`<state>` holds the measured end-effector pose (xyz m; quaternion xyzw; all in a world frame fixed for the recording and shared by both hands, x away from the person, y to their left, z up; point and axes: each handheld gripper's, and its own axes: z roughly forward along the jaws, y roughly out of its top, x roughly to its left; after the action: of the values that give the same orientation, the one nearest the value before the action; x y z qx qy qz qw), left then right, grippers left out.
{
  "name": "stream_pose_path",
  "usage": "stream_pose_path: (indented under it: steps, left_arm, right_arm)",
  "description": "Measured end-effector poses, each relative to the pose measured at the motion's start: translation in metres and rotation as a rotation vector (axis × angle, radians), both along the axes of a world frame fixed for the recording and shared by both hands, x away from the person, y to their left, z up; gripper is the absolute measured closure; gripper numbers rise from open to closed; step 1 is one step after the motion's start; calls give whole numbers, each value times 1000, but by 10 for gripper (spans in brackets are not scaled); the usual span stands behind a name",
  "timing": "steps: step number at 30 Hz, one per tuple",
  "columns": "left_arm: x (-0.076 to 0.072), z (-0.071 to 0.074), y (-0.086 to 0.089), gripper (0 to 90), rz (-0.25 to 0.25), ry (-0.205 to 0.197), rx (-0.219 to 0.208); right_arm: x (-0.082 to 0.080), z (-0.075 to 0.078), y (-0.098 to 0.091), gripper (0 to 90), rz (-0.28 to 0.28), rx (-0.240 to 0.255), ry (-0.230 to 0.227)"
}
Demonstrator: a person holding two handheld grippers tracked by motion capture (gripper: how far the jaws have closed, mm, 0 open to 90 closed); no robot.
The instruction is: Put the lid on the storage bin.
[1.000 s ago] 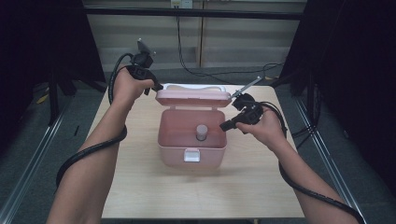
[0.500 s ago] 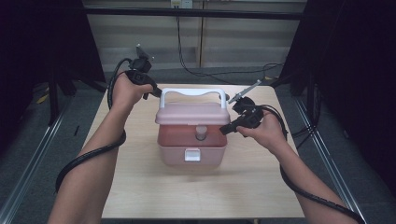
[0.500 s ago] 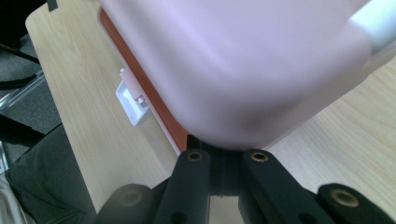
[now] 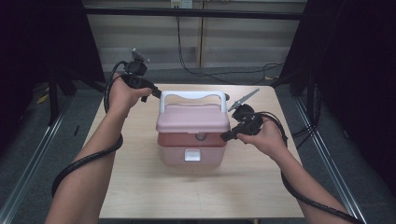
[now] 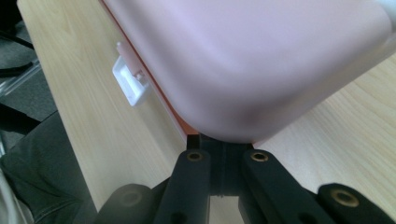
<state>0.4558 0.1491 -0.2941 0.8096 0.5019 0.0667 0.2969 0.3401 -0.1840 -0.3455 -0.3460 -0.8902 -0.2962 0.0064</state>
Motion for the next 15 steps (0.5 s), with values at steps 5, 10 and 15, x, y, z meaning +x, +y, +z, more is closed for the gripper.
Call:
stream_pose_path:
  steps: [5, 10, 15]
  left_arm:
    - [-2, -4, 5, 382, 10, -23, 0]
    - [-4, -7, 9, 316, 19, -34, 3]
    - [-6, -11, 10, 308, 24, -33, 6]
  right_arm:
    - [-2, -1, -4, 900, -10, -2, 1]
    - [-5, -3, -9, 900, -18, -6, 3]
    - [-6, -8, -9, 900, -13, -10, 7]
